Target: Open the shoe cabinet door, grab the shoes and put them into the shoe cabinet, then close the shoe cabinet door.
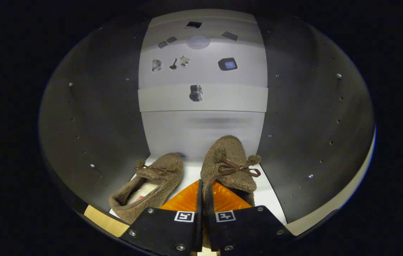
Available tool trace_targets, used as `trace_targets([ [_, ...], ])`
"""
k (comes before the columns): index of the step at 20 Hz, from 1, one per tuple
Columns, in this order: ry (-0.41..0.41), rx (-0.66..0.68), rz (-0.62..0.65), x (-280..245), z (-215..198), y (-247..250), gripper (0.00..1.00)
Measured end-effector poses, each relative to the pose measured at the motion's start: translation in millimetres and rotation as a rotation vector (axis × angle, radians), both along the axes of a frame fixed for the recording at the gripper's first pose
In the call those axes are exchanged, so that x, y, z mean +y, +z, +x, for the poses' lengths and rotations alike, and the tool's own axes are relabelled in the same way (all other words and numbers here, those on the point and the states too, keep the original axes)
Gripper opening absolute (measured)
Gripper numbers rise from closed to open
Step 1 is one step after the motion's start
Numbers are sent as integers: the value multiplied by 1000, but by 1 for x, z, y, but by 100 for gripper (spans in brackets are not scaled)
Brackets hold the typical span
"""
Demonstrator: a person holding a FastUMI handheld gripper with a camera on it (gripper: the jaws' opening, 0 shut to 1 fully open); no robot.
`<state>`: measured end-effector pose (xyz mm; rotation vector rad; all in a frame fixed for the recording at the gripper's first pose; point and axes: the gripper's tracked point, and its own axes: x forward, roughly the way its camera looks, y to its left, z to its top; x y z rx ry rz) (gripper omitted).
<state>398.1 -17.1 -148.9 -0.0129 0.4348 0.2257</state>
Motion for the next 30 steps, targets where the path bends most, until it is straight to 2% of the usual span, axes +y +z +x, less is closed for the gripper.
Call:
trace_targets([
  [7, -12, 107, 49, 14, 23, -34, 8],
  [14, -14, 99, 93, 24, 24, -29, 22],
  [18, -32, 108, 110, 21, 17, -24, 21],
  [24, -46, 34, 103, 14, -12, 7, 21],
  [30, -63, -56, 101, 6, -69, 55, 22],
])
